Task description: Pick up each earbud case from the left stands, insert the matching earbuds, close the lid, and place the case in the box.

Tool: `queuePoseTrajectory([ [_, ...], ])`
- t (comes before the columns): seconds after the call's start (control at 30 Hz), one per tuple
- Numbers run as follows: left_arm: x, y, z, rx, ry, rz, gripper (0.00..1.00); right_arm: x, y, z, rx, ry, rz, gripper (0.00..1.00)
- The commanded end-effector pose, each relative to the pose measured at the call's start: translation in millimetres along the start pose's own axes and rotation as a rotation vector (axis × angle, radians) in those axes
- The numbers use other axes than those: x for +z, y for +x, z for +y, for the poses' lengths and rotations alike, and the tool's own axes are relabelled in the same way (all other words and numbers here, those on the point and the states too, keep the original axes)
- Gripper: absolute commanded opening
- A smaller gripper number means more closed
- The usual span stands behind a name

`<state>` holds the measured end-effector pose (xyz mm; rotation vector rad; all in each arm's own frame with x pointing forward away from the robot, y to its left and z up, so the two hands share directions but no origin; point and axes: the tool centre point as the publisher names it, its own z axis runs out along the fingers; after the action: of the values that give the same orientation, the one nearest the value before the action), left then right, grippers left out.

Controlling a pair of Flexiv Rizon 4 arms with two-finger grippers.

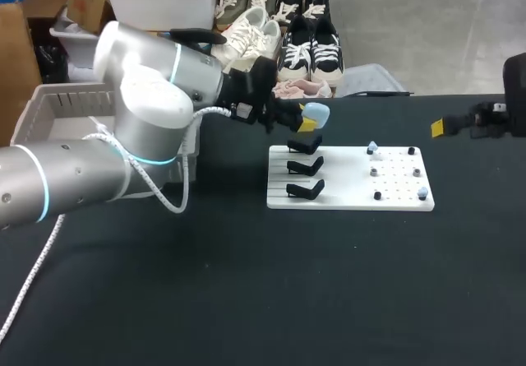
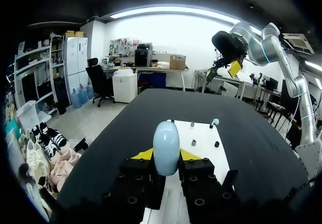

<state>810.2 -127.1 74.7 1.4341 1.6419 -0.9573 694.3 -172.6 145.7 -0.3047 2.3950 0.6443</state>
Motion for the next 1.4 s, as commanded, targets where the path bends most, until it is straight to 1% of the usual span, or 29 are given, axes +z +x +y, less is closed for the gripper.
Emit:
queuePoseTrajectory([
  [0.03,0,-5.3,-12.1,0.003,-0.026,-0.008,0.0,15,-10,11,-0.009,0.001,0.032,1.0],
  [0.13,4,-9.1,-18.4,0.024,-0.024,0.007,0.0,24,-11,19,-0.023,-0.02,0.044,1.0],
  [0.33,14,-16.9,-24.1,0.038,-0.018,0.016,0.0,43,-13,32,-0.052,-0.056,0.073,1.0],
  [0.53,21,-28.2,-33.6,0.064,0.012,0.008,0.0,59,-16,44,-0.077,-0.09,0.089,1.0],
  [0.73,27,-32.1,-39.8,0.08,0.04,0.006,0.0,73,-22,52,-0.103,-0.12,0.107,1.0],
  [1.07,33,-38.8,-48.9,0.096,0.075,-0.007,0.0,91,-29,61,-0.125,-0.152,0.141,1.0],
  [1.4,33,-42.0,-56.3,0.103,0.103,-0.015,0.0,98,-33,60,-0.128,-0.163,0.155,1.0],
])
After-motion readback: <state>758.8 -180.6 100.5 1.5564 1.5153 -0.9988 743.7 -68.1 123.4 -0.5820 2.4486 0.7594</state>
